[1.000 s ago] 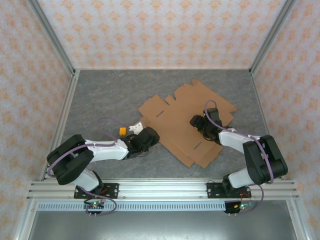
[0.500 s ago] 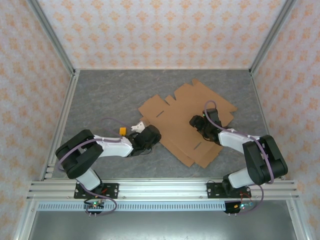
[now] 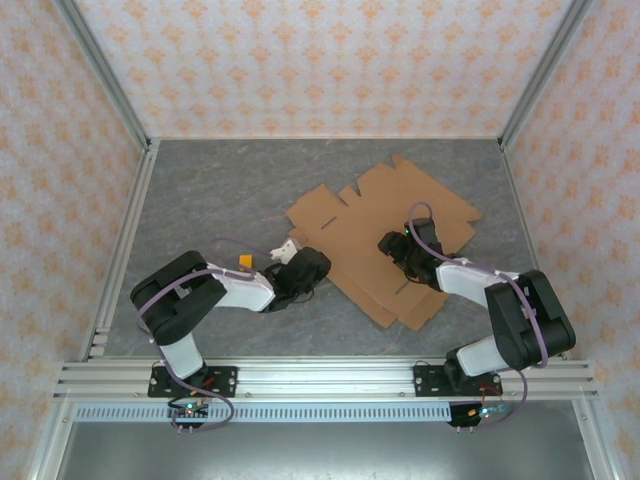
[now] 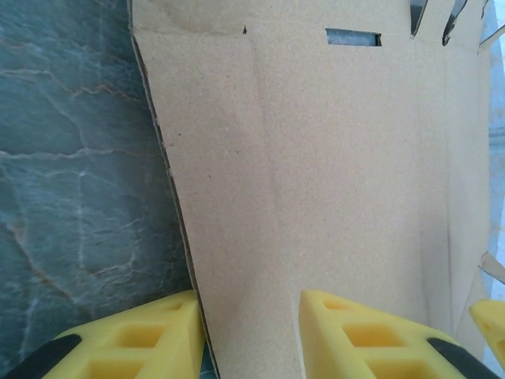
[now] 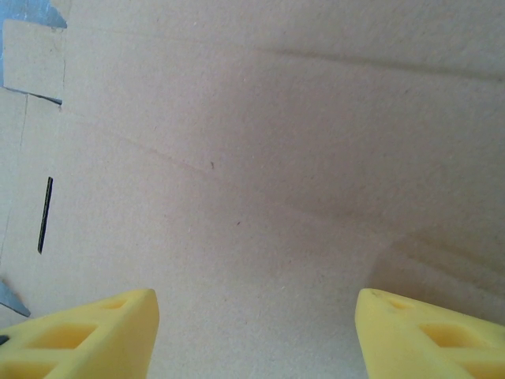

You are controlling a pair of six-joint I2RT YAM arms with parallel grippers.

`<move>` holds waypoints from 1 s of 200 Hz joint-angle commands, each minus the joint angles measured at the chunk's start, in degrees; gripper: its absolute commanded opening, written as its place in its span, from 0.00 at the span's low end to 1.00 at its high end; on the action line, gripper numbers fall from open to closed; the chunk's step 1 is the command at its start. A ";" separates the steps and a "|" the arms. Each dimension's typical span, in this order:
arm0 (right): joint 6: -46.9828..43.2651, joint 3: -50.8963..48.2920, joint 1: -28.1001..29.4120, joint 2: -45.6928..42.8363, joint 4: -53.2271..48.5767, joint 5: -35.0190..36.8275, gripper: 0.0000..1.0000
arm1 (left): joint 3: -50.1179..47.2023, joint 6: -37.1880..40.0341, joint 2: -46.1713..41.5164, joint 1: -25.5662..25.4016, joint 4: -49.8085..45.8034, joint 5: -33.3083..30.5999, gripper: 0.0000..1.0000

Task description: Fold the paper box

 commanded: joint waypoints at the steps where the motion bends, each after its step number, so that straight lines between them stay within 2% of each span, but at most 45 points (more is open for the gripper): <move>1: 0.49 -0.17 0.42 -0.43 1.04 1.48 0.67 | 1.05 0.00 0.60 -0.07 3.27 -1.31 0.34; 52: 0.59 -0.17 0.90 0.38 1.05 1.02 0.67 | 1.12 -1.44 3.89 0.67 11.11 -1.11 0.23; 84: 0.32 -0.21 1.00 0.30 0.47 0.84 0.67 | 2.88 0.44 3.92 1.04 10.19 -2.33 0.17; 139: -2.74 2.91 0.99 -1.65 -3.97 1.51 0.68 | 4.78 3.16 5.09 3.25 8.87 -1.57 0.00; 163: -8.71 7.20 1.01 -5.44 -11.15 4.83 0.71 | 6.68 10.64 2.04 5.30 2.79 0.71 0.00; 200: -20.08 15.96 1.00 -10.22 -23.06 8.12 0.77 | 14.07 31.85 -4.93 10.92 -15.81 7.58 0.00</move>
